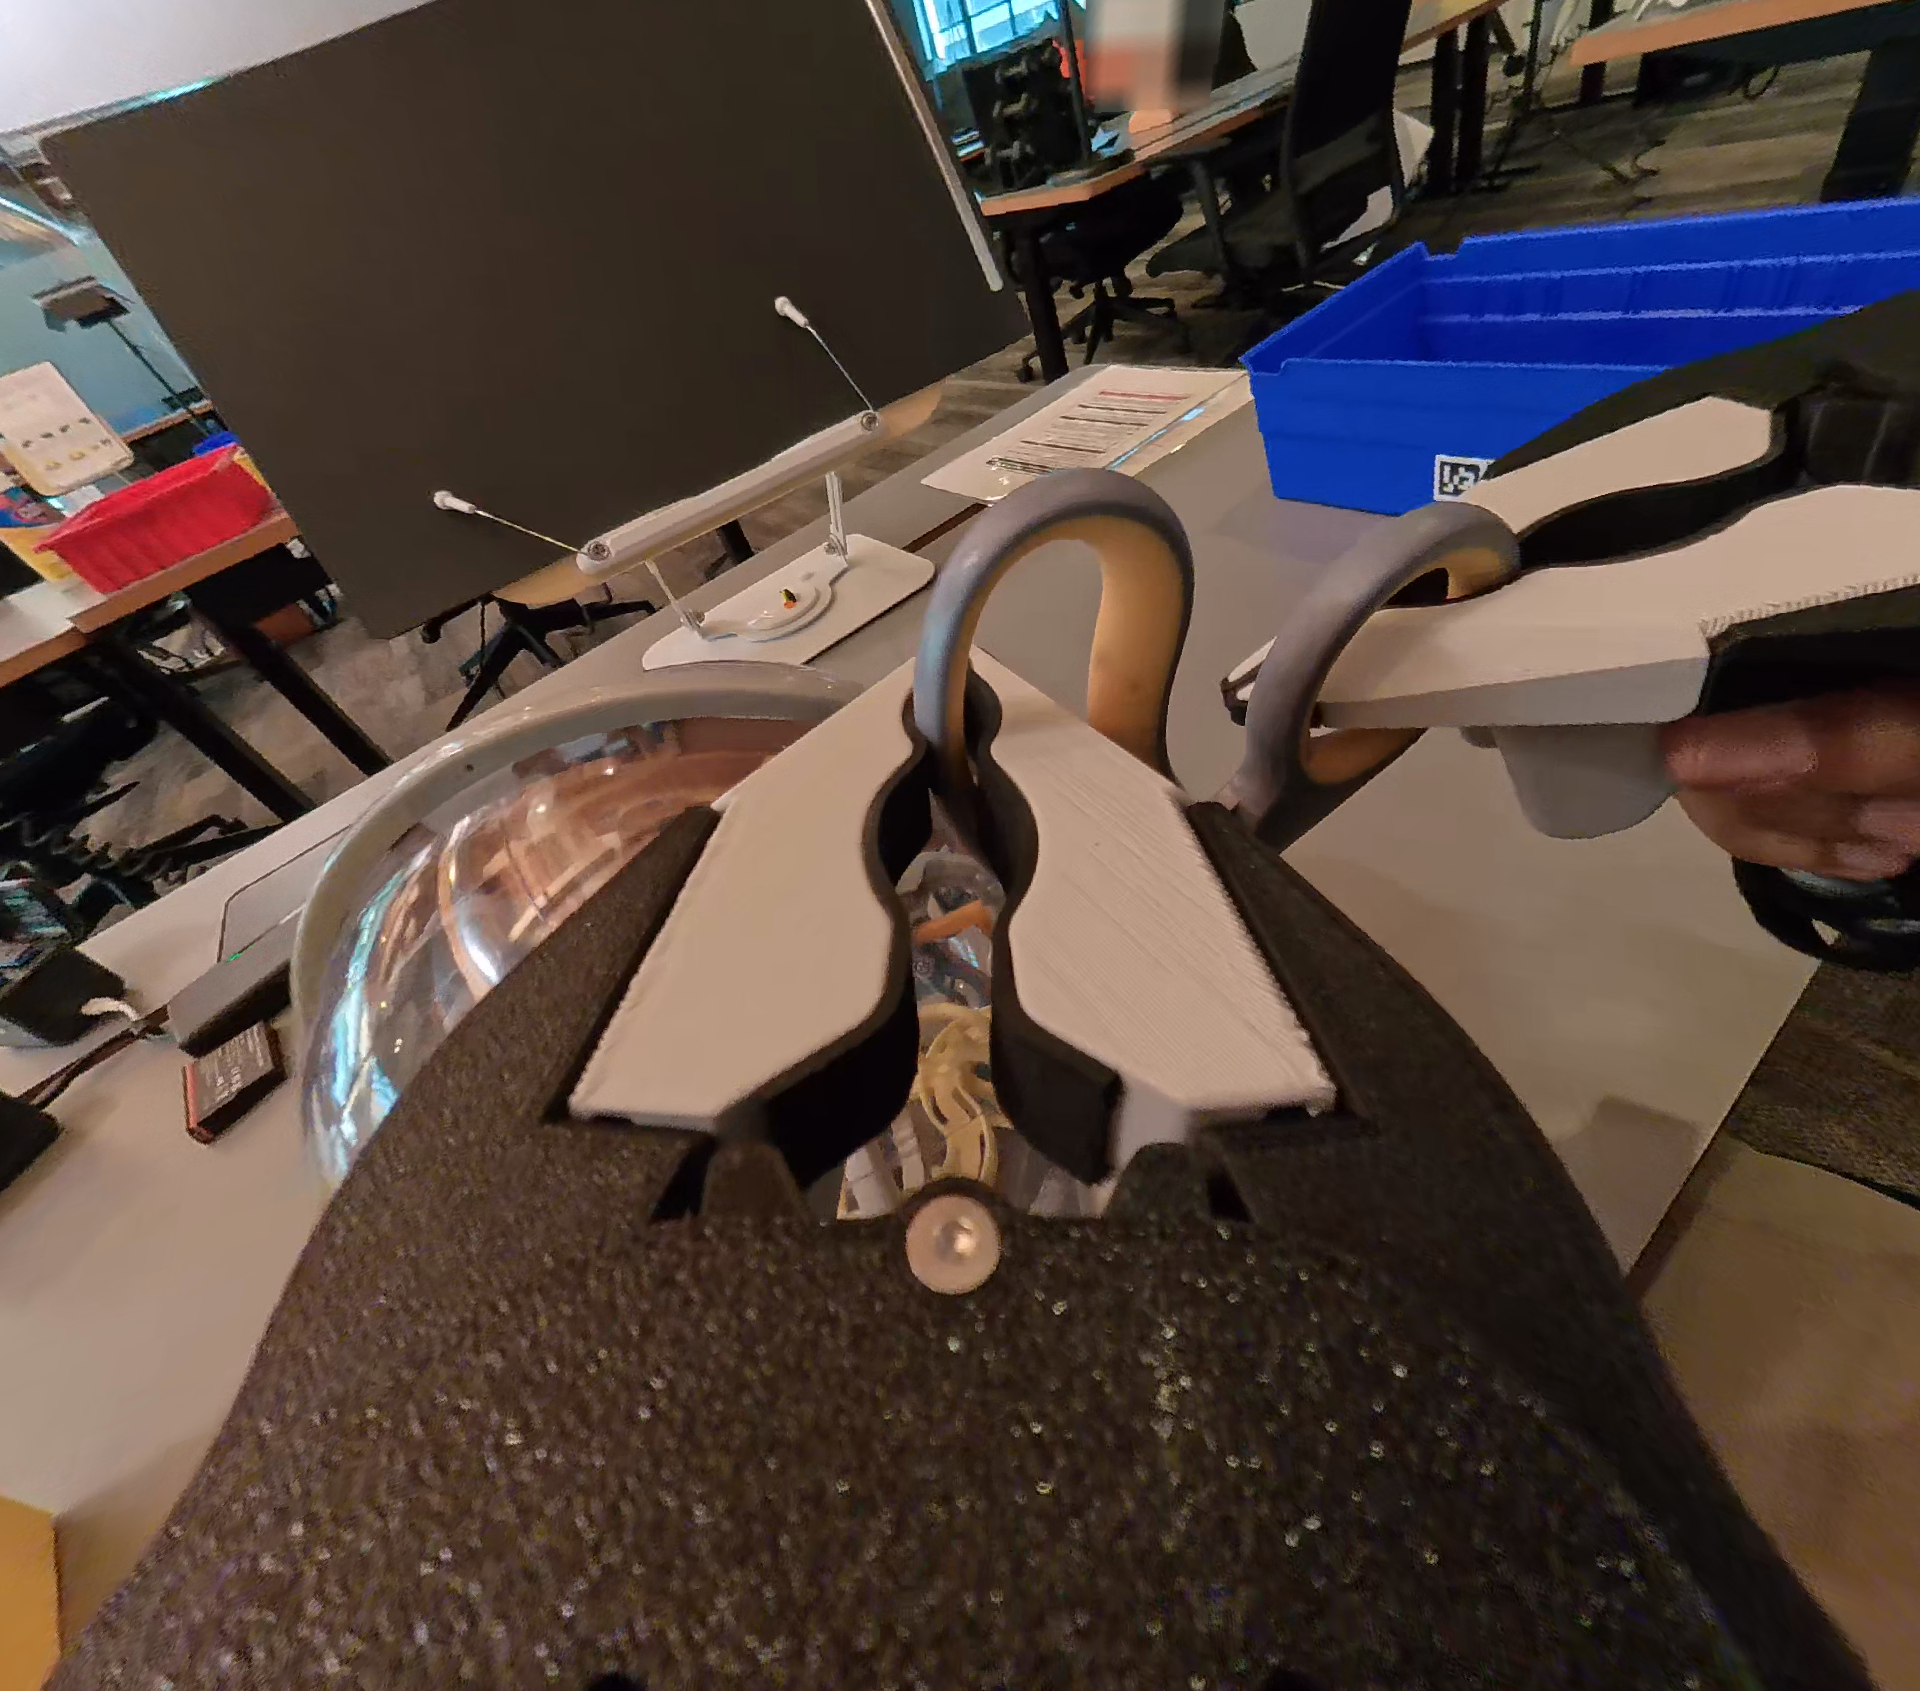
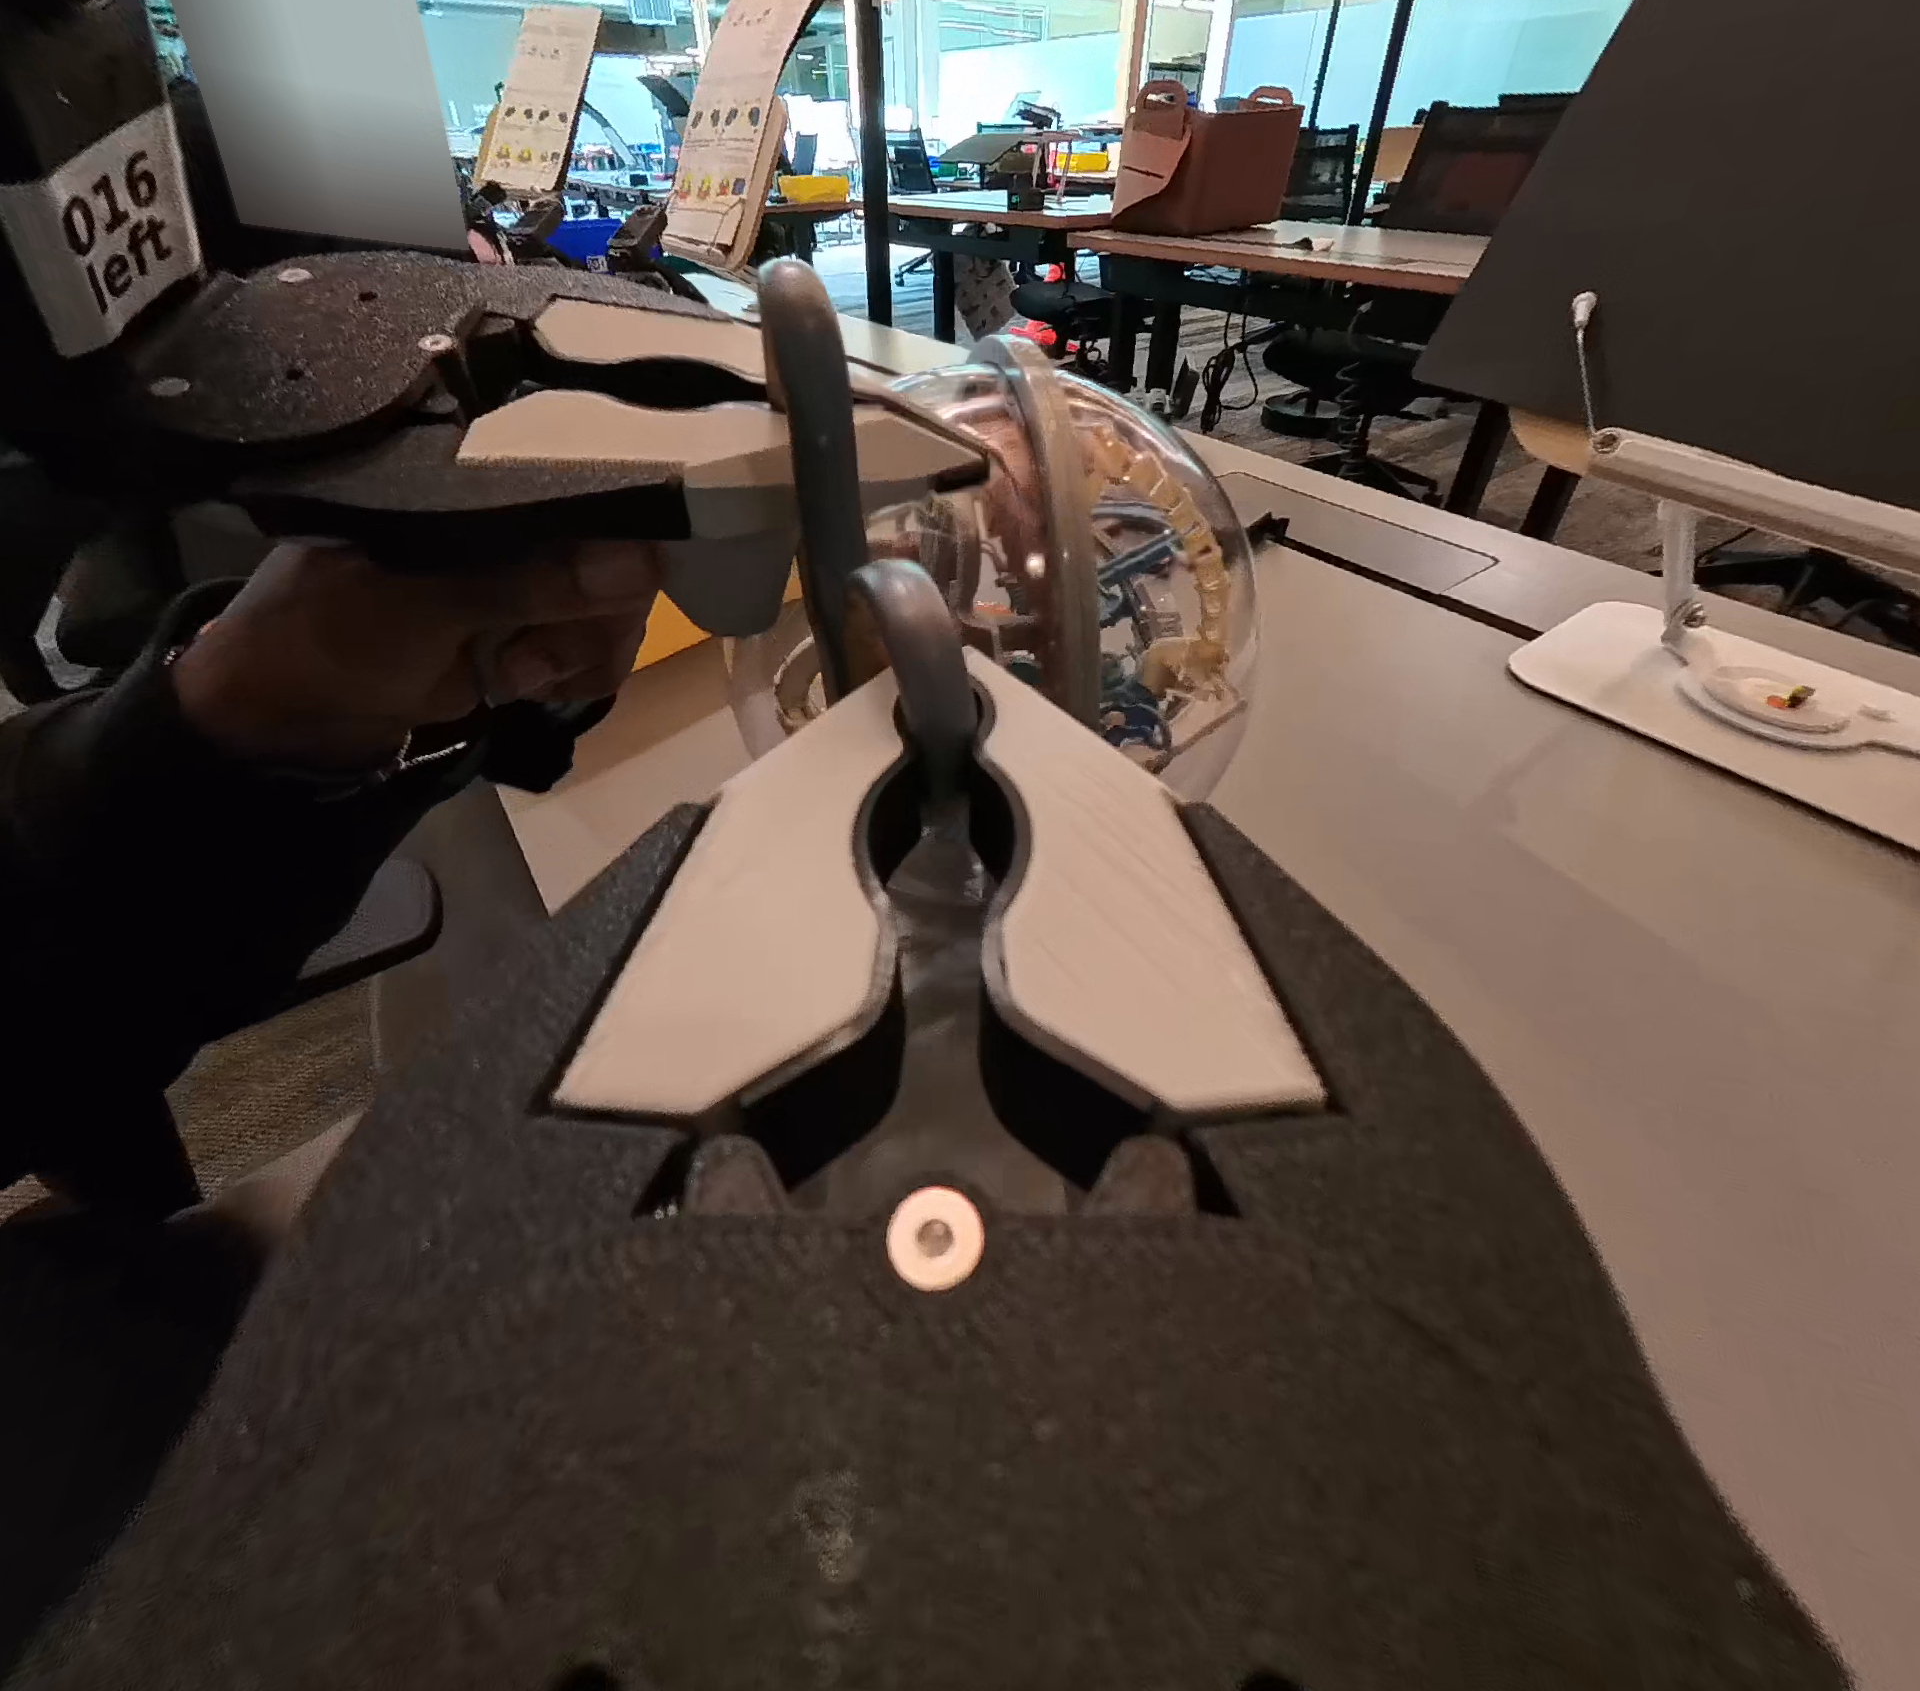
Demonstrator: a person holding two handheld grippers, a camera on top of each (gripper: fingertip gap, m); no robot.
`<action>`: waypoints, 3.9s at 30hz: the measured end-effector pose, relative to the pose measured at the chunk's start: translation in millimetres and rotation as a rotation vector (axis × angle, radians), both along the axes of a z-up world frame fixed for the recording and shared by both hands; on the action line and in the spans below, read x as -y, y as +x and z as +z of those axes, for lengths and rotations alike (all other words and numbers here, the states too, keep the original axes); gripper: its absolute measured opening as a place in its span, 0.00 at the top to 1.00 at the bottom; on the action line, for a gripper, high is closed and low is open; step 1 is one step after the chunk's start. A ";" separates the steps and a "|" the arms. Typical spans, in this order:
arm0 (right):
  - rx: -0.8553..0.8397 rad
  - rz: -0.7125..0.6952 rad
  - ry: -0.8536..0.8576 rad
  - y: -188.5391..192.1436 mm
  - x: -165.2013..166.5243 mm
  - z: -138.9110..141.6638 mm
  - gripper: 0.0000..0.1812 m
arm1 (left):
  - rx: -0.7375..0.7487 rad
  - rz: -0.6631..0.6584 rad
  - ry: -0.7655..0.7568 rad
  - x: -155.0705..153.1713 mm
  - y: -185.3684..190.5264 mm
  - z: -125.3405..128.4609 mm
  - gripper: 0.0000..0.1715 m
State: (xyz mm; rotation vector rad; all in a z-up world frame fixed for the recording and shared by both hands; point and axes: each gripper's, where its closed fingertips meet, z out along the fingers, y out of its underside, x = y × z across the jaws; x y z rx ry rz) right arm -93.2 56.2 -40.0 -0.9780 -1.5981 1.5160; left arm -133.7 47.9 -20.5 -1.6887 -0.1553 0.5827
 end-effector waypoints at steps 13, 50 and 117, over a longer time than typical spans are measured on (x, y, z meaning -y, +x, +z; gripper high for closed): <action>0.026 0.027 -0.112 7.0 -27.6 -5.0 1.00 | 0.072 0.032 0.084 19.3 -27.1 7.6 1.00; 0.099 0.046 -0.244 -8.1 -42.9 -49.4 1.00 | -0.079 0.039 -0.031 -5.3 -15.1 -20.1 1.00; 0.179 0.101 -0.318 -7.5 -60.7 -72.2 0.99 | -0.123 0.014 -0.089 -10.3 -3.0 -34.6 1.00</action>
